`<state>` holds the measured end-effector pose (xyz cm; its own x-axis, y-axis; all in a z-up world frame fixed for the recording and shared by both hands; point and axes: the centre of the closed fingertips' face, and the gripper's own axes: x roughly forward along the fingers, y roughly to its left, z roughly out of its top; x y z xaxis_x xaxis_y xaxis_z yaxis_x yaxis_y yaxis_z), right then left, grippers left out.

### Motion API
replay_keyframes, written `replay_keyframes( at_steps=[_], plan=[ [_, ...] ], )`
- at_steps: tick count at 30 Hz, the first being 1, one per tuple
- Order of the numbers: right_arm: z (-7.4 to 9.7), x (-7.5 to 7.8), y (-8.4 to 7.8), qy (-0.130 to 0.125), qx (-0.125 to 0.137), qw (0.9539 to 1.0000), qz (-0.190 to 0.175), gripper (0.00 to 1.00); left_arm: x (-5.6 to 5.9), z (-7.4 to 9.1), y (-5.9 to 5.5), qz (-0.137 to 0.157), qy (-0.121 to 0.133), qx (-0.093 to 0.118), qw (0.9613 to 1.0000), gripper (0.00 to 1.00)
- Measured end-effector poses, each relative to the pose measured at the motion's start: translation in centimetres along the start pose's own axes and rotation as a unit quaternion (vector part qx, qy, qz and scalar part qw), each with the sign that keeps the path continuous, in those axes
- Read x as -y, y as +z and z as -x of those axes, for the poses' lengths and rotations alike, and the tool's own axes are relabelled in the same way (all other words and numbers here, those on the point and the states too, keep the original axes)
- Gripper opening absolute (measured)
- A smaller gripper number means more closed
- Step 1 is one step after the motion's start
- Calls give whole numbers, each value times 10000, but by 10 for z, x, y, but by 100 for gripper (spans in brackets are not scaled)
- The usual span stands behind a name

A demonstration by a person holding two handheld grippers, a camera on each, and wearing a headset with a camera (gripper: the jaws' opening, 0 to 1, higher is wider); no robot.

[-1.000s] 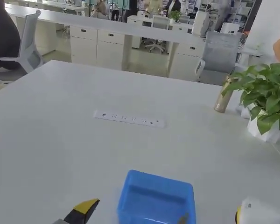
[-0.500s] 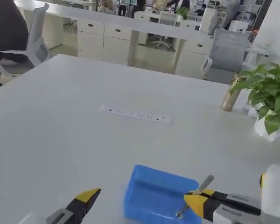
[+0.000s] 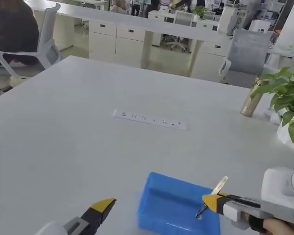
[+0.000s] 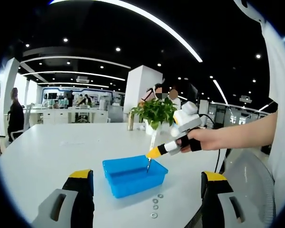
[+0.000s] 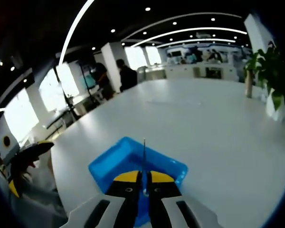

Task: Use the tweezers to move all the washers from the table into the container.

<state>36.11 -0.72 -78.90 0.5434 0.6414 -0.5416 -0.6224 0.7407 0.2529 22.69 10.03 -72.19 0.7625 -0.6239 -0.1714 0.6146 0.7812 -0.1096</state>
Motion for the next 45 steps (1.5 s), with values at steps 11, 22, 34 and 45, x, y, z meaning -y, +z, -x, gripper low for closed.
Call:
replay_keyframes(
  at_steps=[11,22,34,45],
  plan=[
    [-8,10,-11,-129,-178,9994,252,3,-1,-2,-6,-47,-9,-150,9999,95],
    [-9,11,-12,-137,-117,9994,284,3,-2,-2,-6,-135,27,-175,9998,95],
    [-6,12,-12,-164,-41,9990,409,3,-2,-3,-10,-179,21,-261,9995,95],
    [5,4,1,-28,335,9994,-19,3,-1,-3,-12,-204,11,-309,9993,94]
  ],
)
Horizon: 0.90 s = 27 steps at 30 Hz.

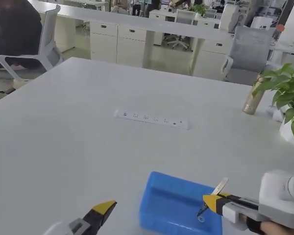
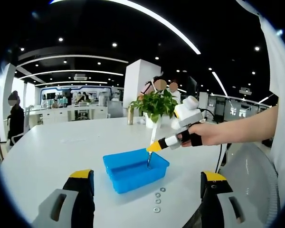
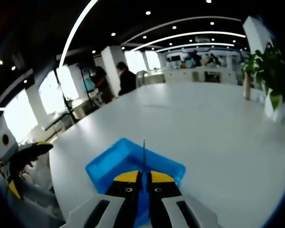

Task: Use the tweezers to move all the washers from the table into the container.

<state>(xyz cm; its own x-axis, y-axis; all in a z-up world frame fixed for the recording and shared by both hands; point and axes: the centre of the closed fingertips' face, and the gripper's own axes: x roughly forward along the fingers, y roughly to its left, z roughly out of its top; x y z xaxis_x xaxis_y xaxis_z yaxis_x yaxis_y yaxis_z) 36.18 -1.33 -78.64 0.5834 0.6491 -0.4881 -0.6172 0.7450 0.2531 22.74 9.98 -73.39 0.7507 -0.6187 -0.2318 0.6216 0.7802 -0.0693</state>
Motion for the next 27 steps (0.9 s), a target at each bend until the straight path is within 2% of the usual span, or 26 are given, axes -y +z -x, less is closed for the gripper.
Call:
replay_keyframes(
  at_steps=[7,16,21,27],
  plan=[
    [15,-21,17,168,314,9994,-13,3,0,0,-2,-16,-9,-57,10000,94],
    [35,-48,24,408,486,9980,35,3,2,0,-4,-40,-37,-113,9999,94],
    [41,-61,19,566,518,9971,1,3,2,-1,-5,-35,-52,-151,9999,93],
    [43,-76,4,674,388,9970,-12,3,2,-1,-5,-49,-49,-158,9999,93]
  ],
)
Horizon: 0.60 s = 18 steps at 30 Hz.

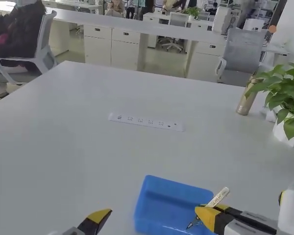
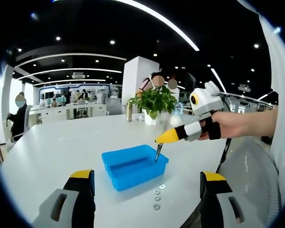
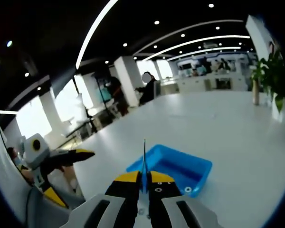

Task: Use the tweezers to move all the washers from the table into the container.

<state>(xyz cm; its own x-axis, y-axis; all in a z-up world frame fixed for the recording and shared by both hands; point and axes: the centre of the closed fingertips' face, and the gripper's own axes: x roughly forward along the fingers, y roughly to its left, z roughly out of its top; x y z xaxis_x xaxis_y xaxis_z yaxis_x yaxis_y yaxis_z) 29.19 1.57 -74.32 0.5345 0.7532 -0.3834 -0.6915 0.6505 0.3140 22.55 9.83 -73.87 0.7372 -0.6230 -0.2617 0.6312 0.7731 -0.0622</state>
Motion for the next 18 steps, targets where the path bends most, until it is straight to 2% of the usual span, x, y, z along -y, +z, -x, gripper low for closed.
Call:
replay_keyframes(
  at_steps=[7,12,18],
  plan=[
    [-4,4,-30,-80,-373,9993,-16,3,-1,0,0,-3,9,-11,10000,93],
    [-8,3,-41,-60,-495,9987,-94,3,-1,0,0,2,12,-1,10000,93],
    [-14,4,-57,-98,-755,9971,-1,3,-1,0,-1,-6,21,-22,10000,93]
  ],
)
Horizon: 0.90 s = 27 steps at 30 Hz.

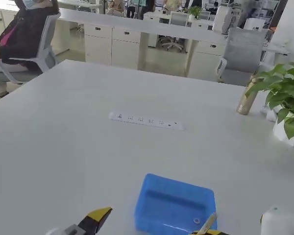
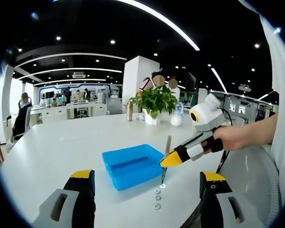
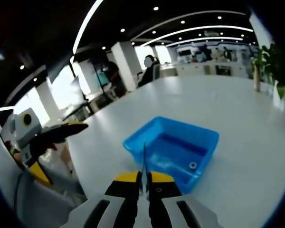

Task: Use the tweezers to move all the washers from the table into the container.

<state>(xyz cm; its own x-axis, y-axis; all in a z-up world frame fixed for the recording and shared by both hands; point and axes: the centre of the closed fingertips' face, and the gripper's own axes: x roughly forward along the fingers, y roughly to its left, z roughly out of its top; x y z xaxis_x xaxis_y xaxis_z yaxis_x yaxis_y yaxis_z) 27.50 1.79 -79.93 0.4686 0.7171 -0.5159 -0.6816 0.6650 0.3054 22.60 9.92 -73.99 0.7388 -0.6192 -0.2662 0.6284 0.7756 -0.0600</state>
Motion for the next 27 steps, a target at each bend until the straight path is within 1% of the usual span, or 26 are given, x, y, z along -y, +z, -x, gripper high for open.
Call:
replay_keyframes(
  at_steps=[4,8,14,20,22,23,25,27],
  plan=[
    [-4,0,-8,-14,-165,9998,110,3,0,0,-1,2,11,-15,10000,92],
    [-5,-2,-10,-57,-266,9994,218,3,-1,0,-1,1,21,-33,10000,92],
    [-5,-4,-9,-72,-287,9993,234,3,-1,0,-2,0,20,-53,10000,92],
    [-5,-4,-10,-112,-317,9989,323,3,-1,-1,-3,-4,15,-72,10000,92],
    [-5,-4,-13,-120,-384,9984,388,3,0,-1,-3,-13,11,-93,10000,92],
    [-5,-4,-12,-128,-350,9985,405,3,0,-1,-4,-21,5,-107,9999,92],
    [-5,-5,-12,-120,-369,9983,439,3,0,-1,-4,-34,-3,-110,9999,91],
    [-5,-7,-13,-131,-376,9977,558,3,0,-1,-4,-43,4,-115,9999,91]
  ],
)
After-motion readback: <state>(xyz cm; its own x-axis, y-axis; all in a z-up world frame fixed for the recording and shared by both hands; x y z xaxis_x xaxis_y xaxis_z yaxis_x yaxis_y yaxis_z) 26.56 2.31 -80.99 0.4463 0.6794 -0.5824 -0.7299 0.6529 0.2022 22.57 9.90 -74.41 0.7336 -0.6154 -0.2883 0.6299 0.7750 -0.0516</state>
